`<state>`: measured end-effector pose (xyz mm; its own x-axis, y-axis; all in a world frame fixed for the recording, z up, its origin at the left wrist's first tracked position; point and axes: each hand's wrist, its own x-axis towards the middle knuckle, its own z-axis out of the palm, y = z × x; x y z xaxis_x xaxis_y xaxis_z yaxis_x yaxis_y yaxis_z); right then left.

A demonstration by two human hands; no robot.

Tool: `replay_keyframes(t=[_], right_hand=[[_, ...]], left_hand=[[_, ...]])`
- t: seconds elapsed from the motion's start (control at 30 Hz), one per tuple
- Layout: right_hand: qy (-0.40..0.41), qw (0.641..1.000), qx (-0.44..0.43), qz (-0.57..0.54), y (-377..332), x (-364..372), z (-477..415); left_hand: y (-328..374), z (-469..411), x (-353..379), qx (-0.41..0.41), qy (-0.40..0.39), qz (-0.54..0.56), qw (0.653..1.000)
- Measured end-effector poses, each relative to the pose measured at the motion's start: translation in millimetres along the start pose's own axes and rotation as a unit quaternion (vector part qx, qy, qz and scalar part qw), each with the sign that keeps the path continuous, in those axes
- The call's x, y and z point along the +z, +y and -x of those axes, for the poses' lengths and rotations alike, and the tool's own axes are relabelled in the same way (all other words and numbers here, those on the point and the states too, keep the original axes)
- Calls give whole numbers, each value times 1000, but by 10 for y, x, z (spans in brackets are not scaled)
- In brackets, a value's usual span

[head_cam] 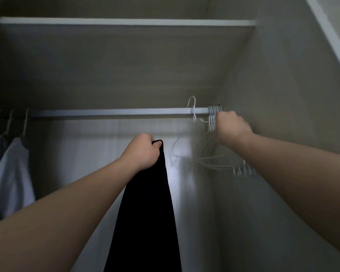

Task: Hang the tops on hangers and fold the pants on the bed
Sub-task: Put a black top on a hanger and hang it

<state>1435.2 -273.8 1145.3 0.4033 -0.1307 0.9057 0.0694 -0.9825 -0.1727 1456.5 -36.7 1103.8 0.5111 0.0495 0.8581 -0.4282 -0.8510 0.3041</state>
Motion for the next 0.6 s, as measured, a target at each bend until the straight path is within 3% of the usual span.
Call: replay_keyframes(t=[0.17,0.33,0.47,0.6], right_hand=[[-15,978,78,-191,-33,-157,174],[-17,933,119,-340,-112,-373,545],[-43,831,141,-536,-54,-610,975],[-53,759,133,-635,260,-1050,1531]], left_hand=[[91,200,-89,-5,9,3,1000],[315,434,-291,-4,35,-3,999],[492,685,-447,2,43,-5,999],[683,1047,-612,15,65,-32,997]])
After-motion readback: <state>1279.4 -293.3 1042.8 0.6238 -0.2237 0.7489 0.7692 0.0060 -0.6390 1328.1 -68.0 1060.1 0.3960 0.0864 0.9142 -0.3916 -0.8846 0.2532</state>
